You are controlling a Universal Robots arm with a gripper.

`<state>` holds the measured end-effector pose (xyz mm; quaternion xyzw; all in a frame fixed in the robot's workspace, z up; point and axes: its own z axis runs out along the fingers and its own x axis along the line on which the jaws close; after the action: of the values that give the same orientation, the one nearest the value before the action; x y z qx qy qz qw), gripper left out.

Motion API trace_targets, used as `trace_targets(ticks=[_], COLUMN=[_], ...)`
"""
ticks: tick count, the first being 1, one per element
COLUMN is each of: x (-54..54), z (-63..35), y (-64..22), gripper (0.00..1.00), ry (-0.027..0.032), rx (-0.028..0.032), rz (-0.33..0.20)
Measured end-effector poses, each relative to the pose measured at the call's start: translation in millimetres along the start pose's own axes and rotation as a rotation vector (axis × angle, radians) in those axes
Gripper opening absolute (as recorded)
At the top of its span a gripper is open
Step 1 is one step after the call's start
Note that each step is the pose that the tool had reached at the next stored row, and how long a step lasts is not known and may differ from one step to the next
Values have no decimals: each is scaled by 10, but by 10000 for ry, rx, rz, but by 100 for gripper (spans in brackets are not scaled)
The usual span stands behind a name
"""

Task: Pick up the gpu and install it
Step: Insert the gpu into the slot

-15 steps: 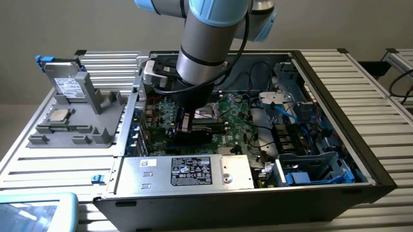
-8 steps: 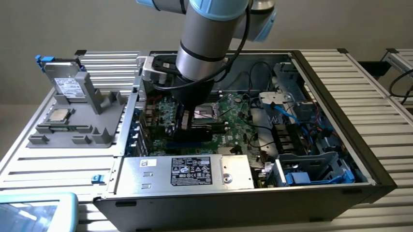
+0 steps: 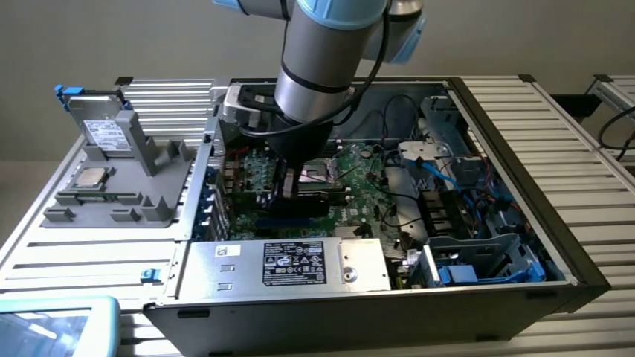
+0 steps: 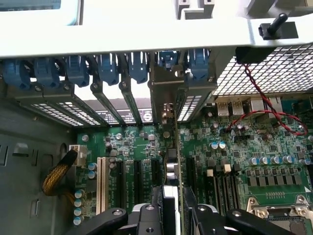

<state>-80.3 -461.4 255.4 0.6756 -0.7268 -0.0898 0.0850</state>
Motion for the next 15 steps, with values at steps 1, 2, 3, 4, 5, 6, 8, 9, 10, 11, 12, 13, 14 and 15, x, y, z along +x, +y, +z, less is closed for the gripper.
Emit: trace_targets(ticks=[1,2,3,4,5,6,8,9,10,11,12,13,14,15], x=[0,-1,-1,-1,-2,-3,-3,-3,-3,-3,-3,-3,-6,-7], z=[0,1,1,1,1,1,1,1,1,1,1,0,1,1], y=[-1,-2,-2,-2,-2,-3,-3,-3,-2,-2,-2,-2,-2,-2], gripper=[28,28,28,28,28,28,28,28,28,28,28,28,28,28], ry=[-1,-3,-4,-4,-1,11,67,73,73,74,74,75,79,86], rx=[1,2,2,2,2,3,2,2,3,2,3,2,3,2], rz=[-1,-1,-1,-1,-12,-65,-283,-304,-303,-303,-303,-306,-327,-353])
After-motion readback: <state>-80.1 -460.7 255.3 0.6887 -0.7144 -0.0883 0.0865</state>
